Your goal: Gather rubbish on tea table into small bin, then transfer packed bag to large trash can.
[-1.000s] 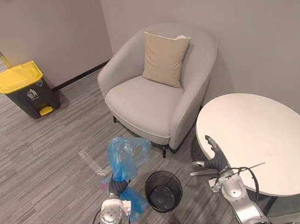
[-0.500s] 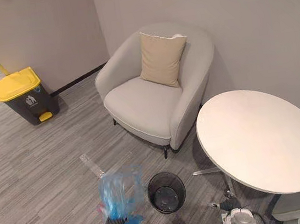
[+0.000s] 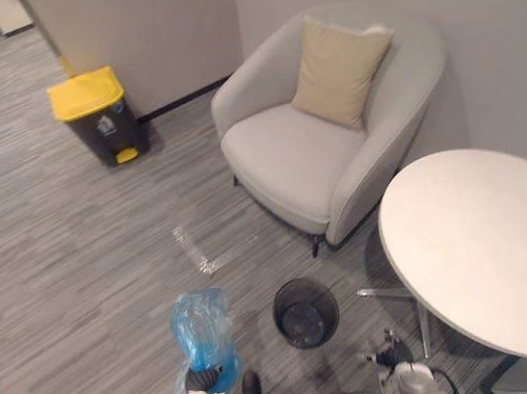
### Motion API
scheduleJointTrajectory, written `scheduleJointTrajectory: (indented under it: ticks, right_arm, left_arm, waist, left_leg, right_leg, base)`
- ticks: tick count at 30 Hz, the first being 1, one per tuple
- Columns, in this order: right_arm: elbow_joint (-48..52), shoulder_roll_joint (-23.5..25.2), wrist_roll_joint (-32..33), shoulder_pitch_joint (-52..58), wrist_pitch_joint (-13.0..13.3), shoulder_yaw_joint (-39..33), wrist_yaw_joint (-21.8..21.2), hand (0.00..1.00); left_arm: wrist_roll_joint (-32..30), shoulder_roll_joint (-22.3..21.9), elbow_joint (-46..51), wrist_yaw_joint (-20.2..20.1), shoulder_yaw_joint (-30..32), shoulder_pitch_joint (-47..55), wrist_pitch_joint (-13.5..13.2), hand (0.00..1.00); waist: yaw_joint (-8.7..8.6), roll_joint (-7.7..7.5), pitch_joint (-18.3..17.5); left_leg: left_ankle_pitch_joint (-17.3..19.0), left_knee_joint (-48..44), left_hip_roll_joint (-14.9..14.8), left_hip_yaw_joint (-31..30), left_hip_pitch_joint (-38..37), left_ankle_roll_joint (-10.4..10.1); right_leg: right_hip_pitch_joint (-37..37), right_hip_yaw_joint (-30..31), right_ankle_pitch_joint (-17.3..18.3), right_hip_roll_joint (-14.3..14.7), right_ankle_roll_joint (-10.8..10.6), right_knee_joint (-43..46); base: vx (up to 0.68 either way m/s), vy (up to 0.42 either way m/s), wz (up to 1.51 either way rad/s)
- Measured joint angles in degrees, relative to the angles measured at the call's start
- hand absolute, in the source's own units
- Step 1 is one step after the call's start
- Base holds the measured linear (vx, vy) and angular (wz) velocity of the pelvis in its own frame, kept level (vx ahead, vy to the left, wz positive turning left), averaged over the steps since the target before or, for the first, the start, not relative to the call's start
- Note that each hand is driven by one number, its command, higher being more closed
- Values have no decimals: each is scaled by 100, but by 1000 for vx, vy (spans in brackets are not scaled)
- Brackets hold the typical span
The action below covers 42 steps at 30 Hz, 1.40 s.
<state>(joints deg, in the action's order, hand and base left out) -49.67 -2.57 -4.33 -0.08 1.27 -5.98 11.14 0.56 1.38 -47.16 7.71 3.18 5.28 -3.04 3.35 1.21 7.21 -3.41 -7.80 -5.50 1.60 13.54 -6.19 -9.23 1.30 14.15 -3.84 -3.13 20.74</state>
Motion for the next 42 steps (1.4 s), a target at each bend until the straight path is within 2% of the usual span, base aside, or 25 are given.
scheduleJointTrajectory:
  ticks: [2, 3, 5, 6, 8, 10, 13, 15, 16, 20, 23, 25, 27, 28, 29, 30, 31, 32, 34, 36, 38, 39, 40, 41, 42]
  right_arm:
    - [1, 29, 9, 3, -5, 0, 40, 0]
    - [4, 32, 3, 19, -18, -9, 77, 0]
    - [-30, 106, 0, 21, -48, -85, 129, 0]
    - [-68, 103, 0, 15, -52, -177, 146, 0]
    - [-87, 5, 0, 78, -55, -226, 160, 0]
    - [-151, -53, -1, 115, -51, -232, 189, 0]
    - [-368, 42, 4, 51, -51, -289, 179, 0]
    - [-441, 151, 4, 70, -51, -286, 141, 0]
    - [-509, 155, 2, 49, -34, -284, 122, 0]
    - [-659, 159, -7, 16, -49, -280, 117, 0]
    - [-753, 169, -19, -12, -78, -281, 114, 0]
    - [-752, 197, -25, -14, -87, -280, 115, 0]
    - [-753, 160, -28, -2, -92, -280, 111, 0]
    - [-754, 138, -29, 11, -96, -281, 112, 0]
    - [-753, 135, -29, -16, -110, -279, 106, 0]
    - [-750, 116, -27, -22, -110, -277, 107, 0]
    - [-727, 81, -26, -37, -80, -271, 102, 0]
    - [-732, 75, -25, -41, -60, -234, 94, 0]
    - [-737, 81, -22, -108, -33, -155, 96, 0]
    - [-744, 59, -22, -140, -26, -158, 98, 0]
    - [-734, 32, -14, -161, -17, -186, 98, 0]
    - [-725, 31, -16, -165, -16, -211, 98, 0]
    - [-714, 29, -15, -154, -12, -236, 97, 0]
    - [-700, 20, -21, -139, -10, -304, 99, 0]
    - [-693, -25, -27, -181, -31, -388, 95, 0]
  left_arm:
    - [62, -87, 34, -1, -29, -1, -5, 100]
    - [79, -112, 39, 1, -28, -10, -3, 100]
    - [75, -110, 37, 6, -47, -60, -4, 100]
    - [69, -99, 40, -1, -108, -134, -1, 100]
    - [69, -120, -34, -7, -222, -164, -7, 100]
    - [64, -111, -277, -9, -314, -239, 2, 100]
    - [-25, 54, -464, -10, -494, -276, 12, 100]
    - [-60, 227, -483, -17, -662, -236, 13, 100]
    - [-91, 263, -511, -18, -704, -223, 12, 100]
    - [-168, 327, -638, -17, -711, -236, 11, 100]
    - [-177, 436, -690, -14, -671, -178, 12, 100]
    - [-176, 494, -681, -13, -585, -102, 8, 100]
    - [-156, 522, -617, -7, -448, -105, -2, 100]
    - [-151, 544, -600, -3, -434, -109, -4, 100]
    - [-152, 525, -624, 7, -433, -141, 3, 100]
    - [-148, 520, -623, 18, -429, -133, 1, 100]
    - [-143, 542, -586, 84, -425, -148, 2, 100]
    - [-141, 568, -578, 108, -407, -139, 5, 100]
    - [-117, 693, -573, 105, -369, -146, 5, 100]
    - [-87, 663, -581, 104, -305, -175, 8, 100]
    - [-50, 663, -587, 103, -296, -193, 6, 100]
    - [-52, 665, -596, 93, -297, -211, 5, 100]
    - [-52, 660, -603, 91, -297, -228, 4, 100]
    - [-54, 636, -642, 90, -291, -236, 4, 100]
    - [-55, 544, -663, 91, -288, -302, -1, 100]
  waist:
    - [-4, 70, 4]
    - [-25, 82, 26]
    - [-69, -93, 93]
    - [-88, -169, 133]
    - [-162, -228, 167]
    - [-199, -55, 103]
    - [-282, -41, 106]
    - [-278, -138, 59]
    - [-283, -136, 52]
    - [-290, -107, 26]
    - [-276, -200, 23]
    - [-271, -299, 6]
    - [-271, -452, 27]
    - [-271, -507, 25]
    - [-274, -461, 56]
    - [-296, -401, 61]
    - [-309, -286, 133]
    - [-318, -279, 148]
    - [-323, -304, 172]
    - [-361, -317, 263]
    - [-401, -310, 288]
    - [-460, -330, 293]
    - [-492, -344, 286]
    - [-576, -365, 266]
    - [-600, -241, 264]
  left_leg:
    - [-158, 246, -92, -109, 32, 34]
    - [-72, 462, -211, 97, 38, 136]
    - [125, 371, -297, 611, 121, 304]
    - [138, -257, -280, 828, 265, 306]
    - [373, -1156, -263, 1029, 126, 318]
    - [824, -1068, -387, 1362, -198, 271]
    - [816, -300, -218, 1576, -427, 219]
    - [491, 288, 56, 1472, -691, 292]
    - [385, 522, 154, 1431, -804, 335]
    - [99, 1192, 402, 1270, -958, 440]
    - [132, 1208, 536, 1267, -936, 488]
    - [347, 908, 659, 1270, -753, 611]
    - [800, 250, 888, 1175, -548, 750]
    - [965, 31, 971, 1018, -485, 800]
    - [1130, -141, 1038, 867, -459, 882]
    - [1212, -238, 1025, 766, -498, 899]
    - [1335, -378, 950, 526, -636, 1018]
    - [1422, -408, 895, 403, -695, 1036]
    - [1538, -297, 822, 134, -935, 1049]
    - [1634, -105, 816, -20, -1314, 1054]
    - [1735, 102, 818, -172, -1711, 949]
    - [1838, 237, 820, -320, -1935, 799]
    - [1890, 292, 819, -387, -2063, 734]
    - [1967, 299, 786, -486, -2211, 628]
    - [1980, 216, 612, -531, -2231, 560]
  right_leg:
    - [-18, -269, -34, 76, 69, 26]
    - [12, -539, -89, 75, 158, -50]
    - [13, -910, -295, -123, 322, -298]
    - [30, -1065, -359, -294, 329, -354]
    - [136, -1345, -515, -473, 233, -579]
    - [133, -1568, -601, -524, 130, -640]
    - [371, -1850, -850, -518, -103, -1073]
    - [611, -1910, -991, -607, -170, -1427]
    - [662, -1923, -1013, -654, -209, -1491]
    - [670, -1956, -987, -731, -310, -1605]
    - [692, -1933, -841, -809, -501, -1603]
    - [576, -1906, -494, -1005, -705, -1250]
    - [504, -1800, -164, -1337, -980, -726]
    - [477, -1695, -392, -1443, -923, -345]
    - [185, -1503, -425, -1583, -865, 451]
    - [-80, -1307, -645, -1578, -727, 1117]
    - [-448, -972, -634, -1416, -527, 1926]
    - [-581, -861, -289, -1166, -415, 2088]
    - [-857, -975, 40, -635, -229, 1849]
    - [-1042, -1217, -24, -311, -130, 1156]
    - [-1209, -1384, -465, -35, 38, 109]
    - [-1263, -1377, -856, 110, 171, -422]
    - [-1284, -1381, -1032, 136, 265, -546]
    - [-1231, -1365, -1540, 154, 510, -595]
    - [-1140, -1542, -1563, 247, 691, -557]
  base:
    - [-230, -164, 78]
    - [-162, -143, 98]
    - [-152, -55, 90]
    - [-126, -40, 95]
    - [-73, 4, 86]
    - [-47, 127, 68]
    - [-57, 169, 61]
    - [-66, 155, 40]
    - [-82, 138, 28]
    - [-65, 113, 30]
    - [30, 100, 20]
    - [92, 101, 23]
    - [206, 115, 43]
    - [223, 131, 60]
    - [190, 153, 56]
    - [270, 171, 70]
    - [258, 112, 64]
    - [329, 37, 66]
    - [352, -7, 61]
    - [411, -32, 49]
    - [529, -65, 48]
    - [532, -97, 58]
    - [712, -152, 87]
    - [518, -125, 77]
    - [526, -123, 70]
